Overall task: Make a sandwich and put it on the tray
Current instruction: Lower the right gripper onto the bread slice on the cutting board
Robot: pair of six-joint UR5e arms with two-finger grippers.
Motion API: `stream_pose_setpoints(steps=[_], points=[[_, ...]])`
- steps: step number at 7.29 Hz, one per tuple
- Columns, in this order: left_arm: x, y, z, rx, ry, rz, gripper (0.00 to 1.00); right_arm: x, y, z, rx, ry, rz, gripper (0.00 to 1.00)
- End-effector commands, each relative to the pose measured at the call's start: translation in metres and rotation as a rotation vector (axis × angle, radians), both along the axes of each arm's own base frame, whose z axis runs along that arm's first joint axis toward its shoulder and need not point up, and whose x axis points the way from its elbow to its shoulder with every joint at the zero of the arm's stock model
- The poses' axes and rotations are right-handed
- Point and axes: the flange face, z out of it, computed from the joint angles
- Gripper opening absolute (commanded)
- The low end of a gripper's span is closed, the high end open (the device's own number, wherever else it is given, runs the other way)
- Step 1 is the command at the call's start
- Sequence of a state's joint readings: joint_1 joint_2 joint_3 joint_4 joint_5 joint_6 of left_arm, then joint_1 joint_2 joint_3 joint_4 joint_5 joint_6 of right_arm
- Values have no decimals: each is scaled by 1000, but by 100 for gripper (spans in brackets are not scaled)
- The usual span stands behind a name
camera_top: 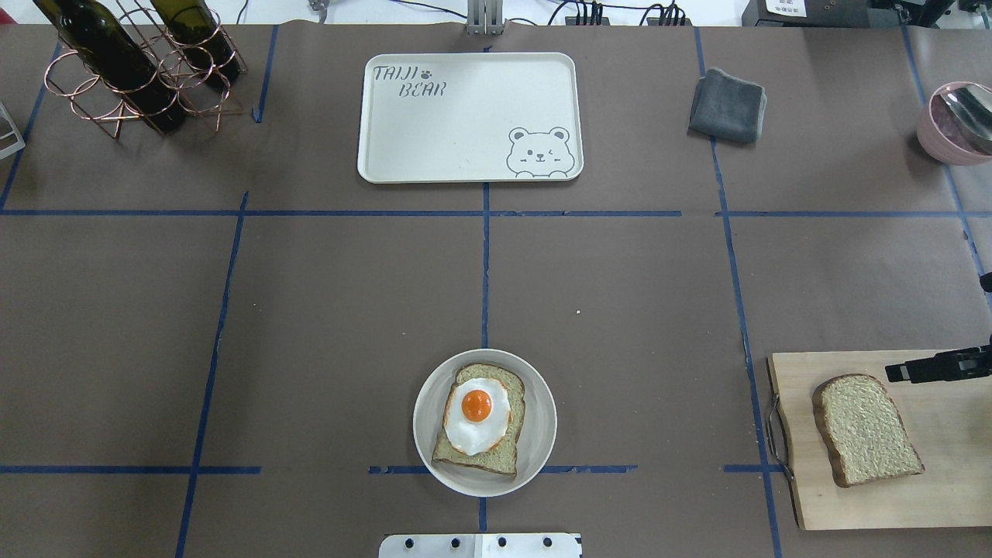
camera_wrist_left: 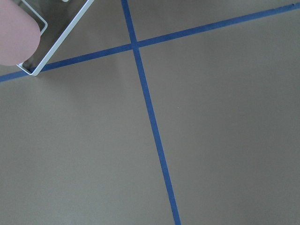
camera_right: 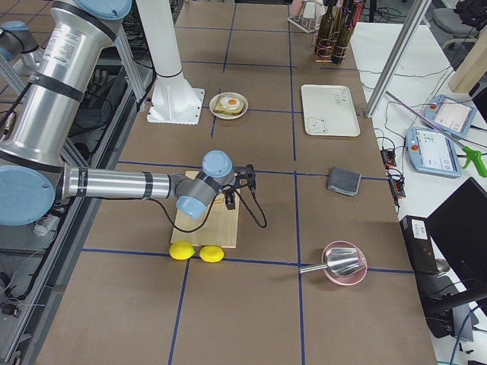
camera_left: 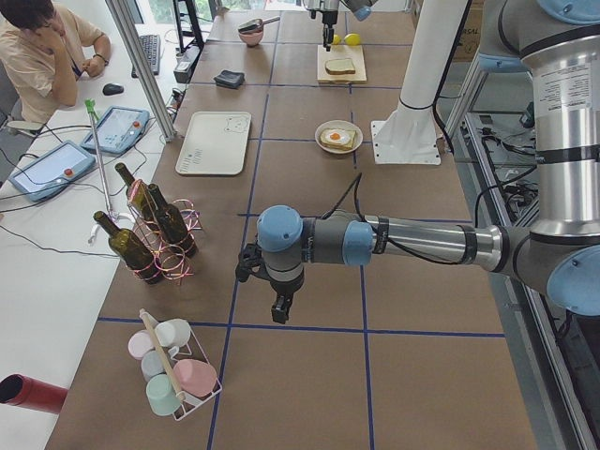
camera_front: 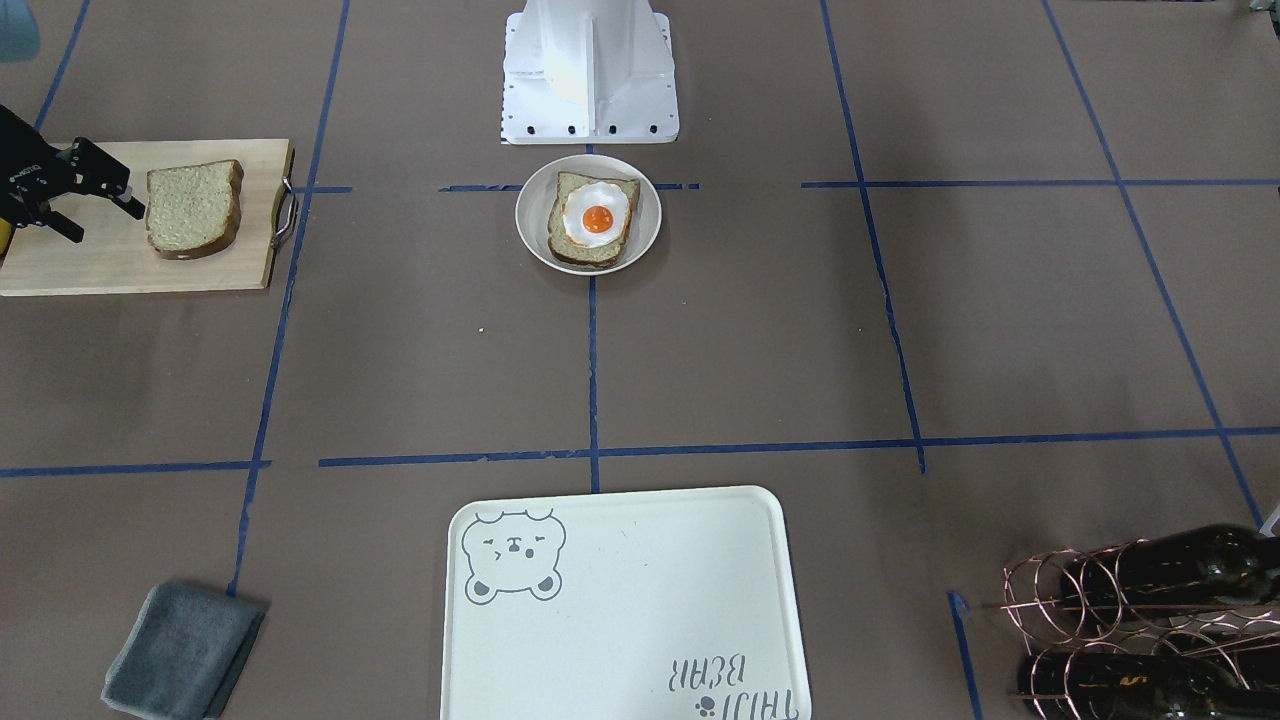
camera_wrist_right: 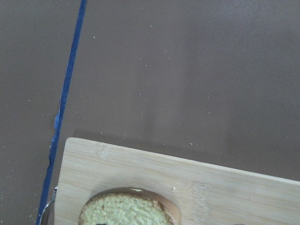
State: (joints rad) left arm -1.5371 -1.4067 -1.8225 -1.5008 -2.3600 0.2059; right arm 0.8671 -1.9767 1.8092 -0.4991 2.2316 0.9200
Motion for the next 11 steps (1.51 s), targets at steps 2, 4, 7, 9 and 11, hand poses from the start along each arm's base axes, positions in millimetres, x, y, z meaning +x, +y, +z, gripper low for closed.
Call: stream_pose_setpoints(steps=[2,4,7,9,11], points=[[1,0,1,0,1,2,100,-31,15,3,9,26,-47,74],[1,0,1,-3,2,2,100,-31,16,9,1,35,-49,58],[1,1,1,-3,4,2,100,-27,19,24,-16,62,-45,50],[1,1,1,-5,4,2,100,-32,22,23,-15,61,-61,49],[1,0,1,-3,4,2,100,-36,24,23,-13,60,-72,49]])
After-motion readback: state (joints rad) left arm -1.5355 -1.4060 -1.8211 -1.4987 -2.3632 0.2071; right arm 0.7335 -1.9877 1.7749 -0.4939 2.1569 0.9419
